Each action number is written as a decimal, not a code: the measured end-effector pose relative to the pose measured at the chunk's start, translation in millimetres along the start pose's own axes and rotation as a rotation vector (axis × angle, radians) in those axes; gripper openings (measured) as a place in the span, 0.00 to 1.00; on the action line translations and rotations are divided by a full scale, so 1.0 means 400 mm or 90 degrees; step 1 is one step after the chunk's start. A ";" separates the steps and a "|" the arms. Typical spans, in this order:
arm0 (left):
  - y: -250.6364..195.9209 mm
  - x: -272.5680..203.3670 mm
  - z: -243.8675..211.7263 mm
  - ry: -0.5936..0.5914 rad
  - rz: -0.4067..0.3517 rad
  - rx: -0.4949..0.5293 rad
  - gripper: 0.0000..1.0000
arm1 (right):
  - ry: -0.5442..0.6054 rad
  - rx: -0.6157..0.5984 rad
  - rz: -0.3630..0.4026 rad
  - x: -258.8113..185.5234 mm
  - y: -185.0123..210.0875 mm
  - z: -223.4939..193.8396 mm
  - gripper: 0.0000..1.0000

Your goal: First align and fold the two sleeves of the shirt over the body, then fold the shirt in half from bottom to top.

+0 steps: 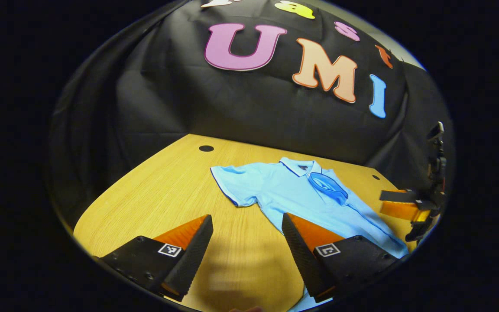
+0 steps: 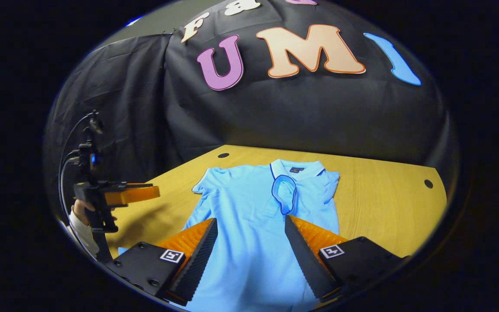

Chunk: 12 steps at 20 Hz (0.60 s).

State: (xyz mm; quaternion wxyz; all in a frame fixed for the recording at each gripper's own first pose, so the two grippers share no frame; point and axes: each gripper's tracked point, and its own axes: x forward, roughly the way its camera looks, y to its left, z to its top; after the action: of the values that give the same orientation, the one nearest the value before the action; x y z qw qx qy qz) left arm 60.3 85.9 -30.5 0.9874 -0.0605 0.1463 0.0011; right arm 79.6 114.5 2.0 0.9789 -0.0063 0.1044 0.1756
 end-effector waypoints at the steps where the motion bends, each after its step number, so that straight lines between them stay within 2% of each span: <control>1: 0.014 0.027 0.012 0.012 0.002 -0.002 0.96 | -0.009 -0.002 -0.010 -0.026 -0.006 -0.001 0.98; 4: 0.067 0.104 0.043 0.042 0.018 0.024 0.95 | -0.038 -0.018 -0.067 -0.096 -0.048 -0.015 0.98; 7: 0.104 0.182 0.064 0.072 0.035 0.060 0.95 | -0.035 -0.013 -0.118 -0.144 -0.085 -0.060 0.98; 8: 0.110 0.209 0.073 0.080 0.036 0.060 0.95 | -0.036 -0.011 -0.135 -0.160 -0.101 -0.073 0.94; 9: 0.117 0.234 0.074 0.092 0.039 0.057 0.95 | -0.040 -0.008 -0.152 -0.176 -0.114 -0.077 0.98; 10: 0.120 0.259 0.073 0.108 0.042 0.055 0.95 | -0.041 -0.004 -0.167 -0.190 -0.127 -0.089 0.94; 12: 0.130 0.298 0.064 0.134 0.045 0.059 0.95 | -0.036 0.005 -0.187 -0.215 -0.150 -0.107 0.98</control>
State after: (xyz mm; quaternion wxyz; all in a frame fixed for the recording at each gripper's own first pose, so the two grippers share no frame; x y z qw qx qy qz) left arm 180.8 138.9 -46.7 0.9677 -0.0095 0.2509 0.0225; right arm 12.8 26.6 -23.7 0.9966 -0.0128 0.0754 0.0299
